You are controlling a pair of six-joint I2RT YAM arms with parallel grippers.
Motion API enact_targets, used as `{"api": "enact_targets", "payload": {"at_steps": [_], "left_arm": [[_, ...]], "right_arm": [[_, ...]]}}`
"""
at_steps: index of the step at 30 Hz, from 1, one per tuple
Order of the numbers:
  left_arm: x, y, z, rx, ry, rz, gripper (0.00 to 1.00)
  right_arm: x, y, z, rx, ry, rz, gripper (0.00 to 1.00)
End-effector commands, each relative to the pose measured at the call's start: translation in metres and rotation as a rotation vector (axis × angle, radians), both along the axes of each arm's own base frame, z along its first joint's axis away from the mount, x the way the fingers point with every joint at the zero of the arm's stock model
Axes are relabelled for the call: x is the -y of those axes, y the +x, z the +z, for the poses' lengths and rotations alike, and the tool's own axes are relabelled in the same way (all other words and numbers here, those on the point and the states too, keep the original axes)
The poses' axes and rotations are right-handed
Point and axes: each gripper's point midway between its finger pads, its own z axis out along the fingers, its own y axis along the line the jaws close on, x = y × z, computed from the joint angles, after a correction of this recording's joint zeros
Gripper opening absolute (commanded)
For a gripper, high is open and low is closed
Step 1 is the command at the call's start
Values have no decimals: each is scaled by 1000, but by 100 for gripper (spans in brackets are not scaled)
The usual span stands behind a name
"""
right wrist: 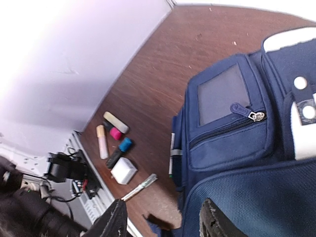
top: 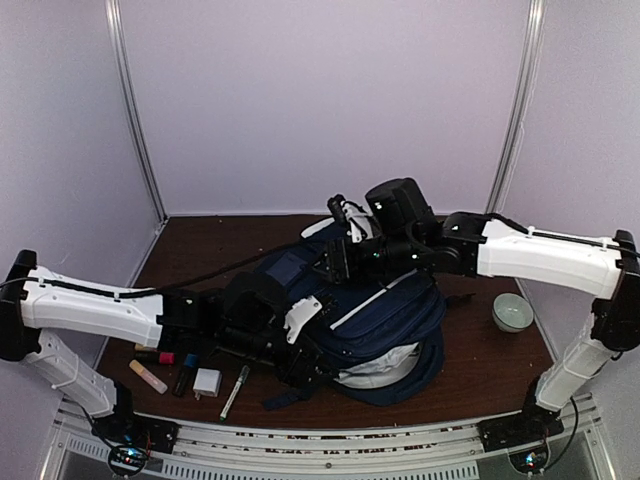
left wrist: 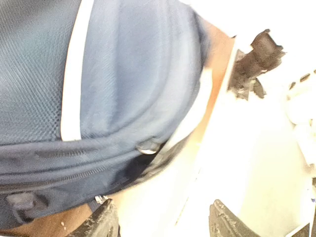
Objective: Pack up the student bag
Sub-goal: Rotate the student bag at the center of the board, then move the student bag to the center of the board.
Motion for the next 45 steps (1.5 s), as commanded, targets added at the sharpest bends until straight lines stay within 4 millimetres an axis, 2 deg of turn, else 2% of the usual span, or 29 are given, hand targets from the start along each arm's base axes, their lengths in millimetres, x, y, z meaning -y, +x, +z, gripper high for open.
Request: {"api": "enact_targets", "payload": {"at_steps": [1,3,6,8,10,12,16,19,21,26,28,31,34,37,41,45], "left_arm": [[-35,-5,31,57,9,18,66],[-58,2,32,86,35,89,66],[-93,16,15,127,111,200,66],[-113,22,-1,153,175,244,74],[-131,33,-13,213,258,299,88],[-139,41,-19,304,329,282,90],[-141,58,-19,506,406,222,89],[-119,60,-12,620,368,105,89],[-112,68,-7,692,402,73,89],[-95,71,-41,852,595,-176,89],[-91,78,-58,899,689,-252,87],[-82,88,-71,955,784,-319,82],[-68,94,-68,1003,757,-319,82],[-57,97,-60,1030,718,-302,82],[-50,102,-44,1039,706,-264,80],[-48,103,-25,1065,638,-228,80]], "right_arm": [[54,-7,-2,15,-79,-138,50],[67,-19,1,23,-67,-175,50],[82,-40,2,29,-36,-218,50],[89,-54,-1,24,-22,-229,50],[93,-69,-5,17,-17,-229,50],[91,-86,-15,-2,-24,-205,50],[82,-112,-40,-73,-33,-173,50],[70,-124,-61,-132,-21,-159,51],[69,-124,-77,-157,-56,-185,51],[77,-125,-113,-233,-92,-253,52],[85,-122,-121,-253,-87,-300,53],[97,-115,-138,-299,-85,-367,54],[111,-98,-158,-333,-81,-443,55],[127,-67,-168,-351,-22,-503,54],[142,-21,-149,-266,-45,-529,53],[143,1,-128,-206,-95,-510,53]]}}
